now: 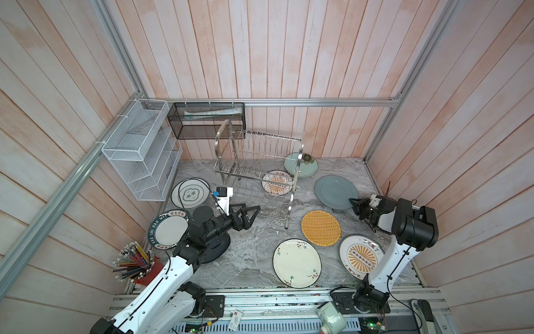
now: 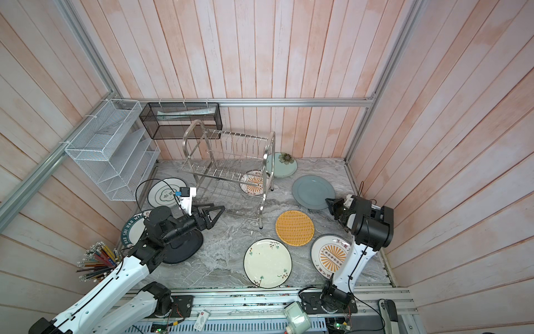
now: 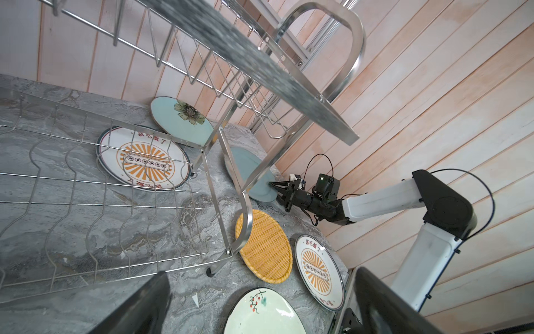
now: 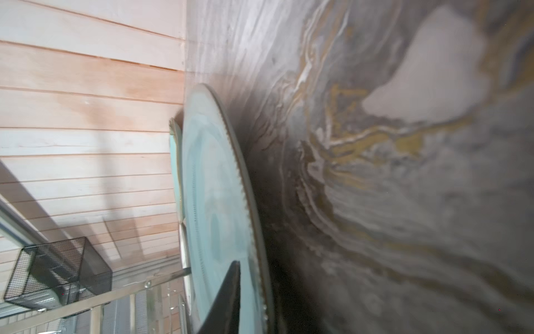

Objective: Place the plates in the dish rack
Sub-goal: 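Grasp the large pale blue-green plate rim with right gripper while left draws back, then lift the plate upright with the right gripper while the left gripper rises toward it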

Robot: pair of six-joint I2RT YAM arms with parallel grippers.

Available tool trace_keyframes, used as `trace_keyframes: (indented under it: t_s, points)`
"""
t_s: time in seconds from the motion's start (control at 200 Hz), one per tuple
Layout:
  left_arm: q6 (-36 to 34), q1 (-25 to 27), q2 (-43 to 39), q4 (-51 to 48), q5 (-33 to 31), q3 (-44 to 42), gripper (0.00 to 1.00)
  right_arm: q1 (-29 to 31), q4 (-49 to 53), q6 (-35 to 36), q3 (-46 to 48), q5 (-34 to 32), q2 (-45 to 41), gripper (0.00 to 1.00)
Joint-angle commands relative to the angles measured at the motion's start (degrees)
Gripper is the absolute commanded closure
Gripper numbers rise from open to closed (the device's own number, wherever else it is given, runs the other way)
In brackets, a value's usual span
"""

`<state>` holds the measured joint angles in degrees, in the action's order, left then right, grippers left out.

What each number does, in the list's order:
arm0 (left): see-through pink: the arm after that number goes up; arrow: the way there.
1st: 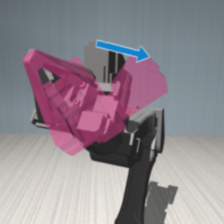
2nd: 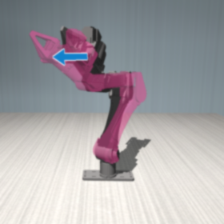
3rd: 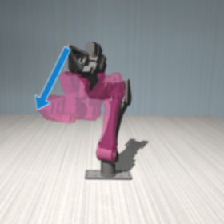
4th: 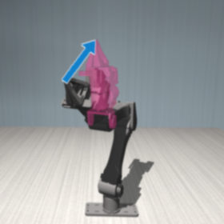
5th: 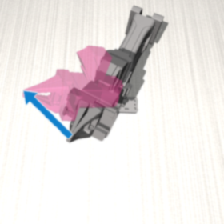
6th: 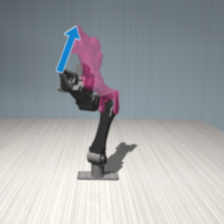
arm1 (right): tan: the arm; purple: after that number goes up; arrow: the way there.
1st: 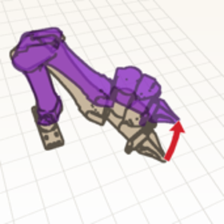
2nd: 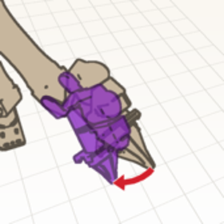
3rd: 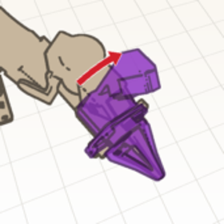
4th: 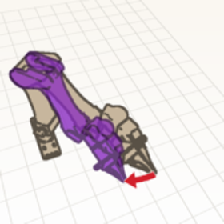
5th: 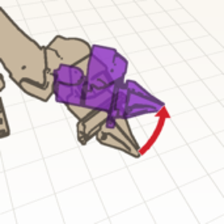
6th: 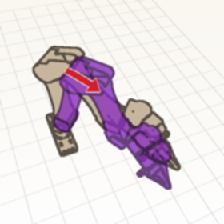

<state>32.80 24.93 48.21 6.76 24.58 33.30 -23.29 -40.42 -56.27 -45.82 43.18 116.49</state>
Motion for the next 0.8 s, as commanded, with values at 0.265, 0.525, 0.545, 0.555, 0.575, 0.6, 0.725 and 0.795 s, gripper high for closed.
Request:
trace_keyframes:
  t_s: [0.265, 0.525, 0.545, 0.555, 0.575, 0.6, 0.725, 0.795]
  points:
    - [-2.2, 0.1, -8.8, -10.7, -9.6, 3.5, 0.0, 1.9, 7.9, -0.3, 4.2, -2.5, -14.0, 1.0]
    - [-3.2, 0.1, -9.3, -7.0, -7.3, 1.6, 0.01, 2.6, 19.1, 0.6, 4.4, -2.9, -28.7, 1.0]
    - [-3.4, 0.1, -9.0, -6.6, -6.7, 1.5, 0.02, 2.6, 19.7, 0.6, 4.4, -2.9, -29.9, 1.0]
    - [-3.6, 0.1, -8.9, -6.4, -6.2, 1.4, 0.02, 2.6, 20.0, 0.6, 4.3, -2.9, -30.2, 1.0]
    - [-3.8, 0.1, -8.6, -5.9, -5.3, 1.4, 0.03, 2.5, 20.4, 0.6, 4.3, -2.9, -31.0, 1.0]
    - [-4.0, 0.2, -8.1, -5.5, -4.5, 1.5, 0.05, 2.5, 21.3, 0.6, 4.2, -2.8, -32.4, 1.0]
    - [-4.5, 0.2, -7.0, -4.9, -3.2, 1.7, 0.08, 2.6, 23.0, -1.6, 4.0, -2.4, -38.0, 1.0]
    - [-5.3, 0.3, -7.1, -4.4, -2.6, 2.1, 0.09, 2.6, 24.0, -3.0, 3.4, -2.8, -41.1, 1.0]
